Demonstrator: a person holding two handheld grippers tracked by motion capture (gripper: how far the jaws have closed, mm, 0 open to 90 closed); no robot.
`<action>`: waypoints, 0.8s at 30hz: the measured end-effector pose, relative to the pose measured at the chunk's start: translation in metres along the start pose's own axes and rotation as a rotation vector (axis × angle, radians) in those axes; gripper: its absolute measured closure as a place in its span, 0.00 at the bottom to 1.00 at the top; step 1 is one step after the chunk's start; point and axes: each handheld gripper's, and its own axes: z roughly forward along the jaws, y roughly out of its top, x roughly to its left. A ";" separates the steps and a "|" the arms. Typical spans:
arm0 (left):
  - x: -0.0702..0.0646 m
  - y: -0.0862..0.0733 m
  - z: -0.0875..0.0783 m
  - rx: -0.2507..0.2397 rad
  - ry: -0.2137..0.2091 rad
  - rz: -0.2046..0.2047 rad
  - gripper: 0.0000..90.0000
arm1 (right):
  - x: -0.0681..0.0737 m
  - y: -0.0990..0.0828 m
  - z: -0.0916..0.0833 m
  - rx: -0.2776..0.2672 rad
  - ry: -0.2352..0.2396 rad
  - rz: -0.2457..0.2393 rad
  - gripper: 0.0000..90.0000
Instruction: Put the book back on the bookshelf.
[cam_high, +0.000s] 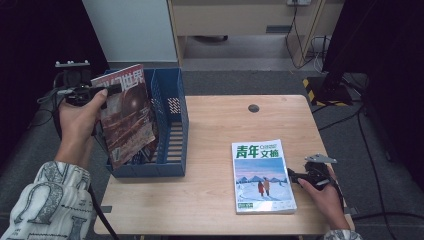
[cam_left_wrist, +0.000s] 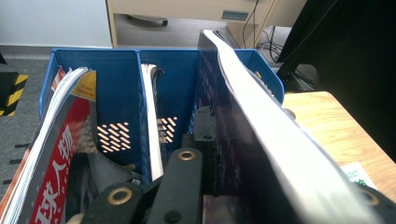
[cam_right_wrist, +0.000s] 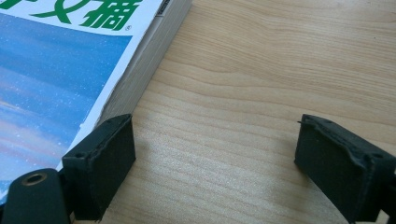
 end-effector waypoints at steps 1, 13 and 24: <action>0.000 0.001 0.002 0.001 0.001 -0.001 0.93 | 0.000 0.000 0.000 0.000 0.000 0.000 0.14; -0.009 0.005 0.019 -0.013 -0.003 -0.001 0.93 | 0.000 0.000 0.000 0.002 0.003 -0.006 0.14; -0.018 0.007 0.023 -0.014 -0.011 0.006 0.93 | 0.000 0.000 0.000 0.002 0.004 -0.006 0.14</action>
